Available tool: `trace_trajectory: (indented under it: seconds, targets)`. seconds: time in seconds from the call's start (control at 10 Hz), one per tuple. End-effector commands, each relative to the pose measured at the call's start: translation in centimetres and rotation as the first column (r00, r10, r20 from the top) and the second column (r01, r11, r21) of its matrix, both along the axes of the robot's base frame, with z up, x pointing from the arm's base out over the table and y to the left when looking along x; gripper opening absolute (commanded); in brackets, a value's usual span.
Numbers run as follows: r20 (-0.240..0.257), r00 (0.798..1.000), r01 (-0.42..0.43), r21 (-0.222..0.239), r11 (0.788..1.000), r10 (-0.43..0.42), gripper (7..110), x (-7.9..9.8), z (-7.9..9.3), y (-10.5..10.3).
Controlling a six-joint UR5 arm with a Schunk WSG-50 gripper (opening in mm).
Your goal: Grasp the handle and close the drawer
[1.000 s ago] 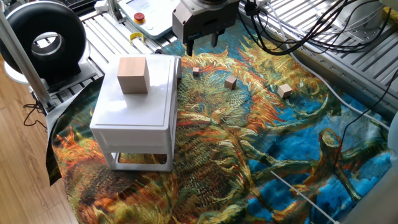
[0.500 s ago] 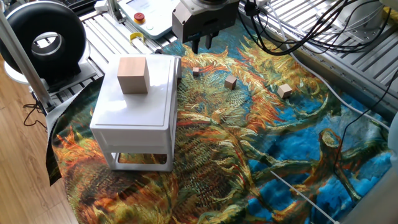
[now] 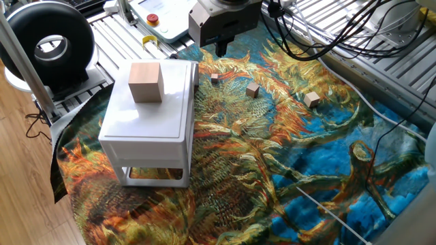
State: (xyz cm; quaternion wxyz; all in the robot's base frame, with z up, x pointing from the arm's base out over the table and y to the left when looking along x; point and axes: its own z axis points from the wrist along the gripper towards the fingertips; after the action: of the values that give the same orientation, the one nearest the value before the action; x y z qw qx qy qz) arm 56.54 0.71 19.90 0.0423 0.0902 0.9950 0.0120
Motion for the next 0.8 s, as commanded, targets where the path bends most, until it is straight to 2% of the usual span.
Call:
trace_trajectory:
  seconds: [0.0,0.4,0.7]
  targets:
    - [0.002,1.000,0.003,0.012,1.000,-0.003,7,0.05,0.13,0.23]
    - [0.002,1.000,0.003,0.012,1.000,-0.003,7,0.05,0.12,0.24]
    - [0.007,0.999,0.044,0.025,0.999,-0.044,7,0.16,0.17,0.66]
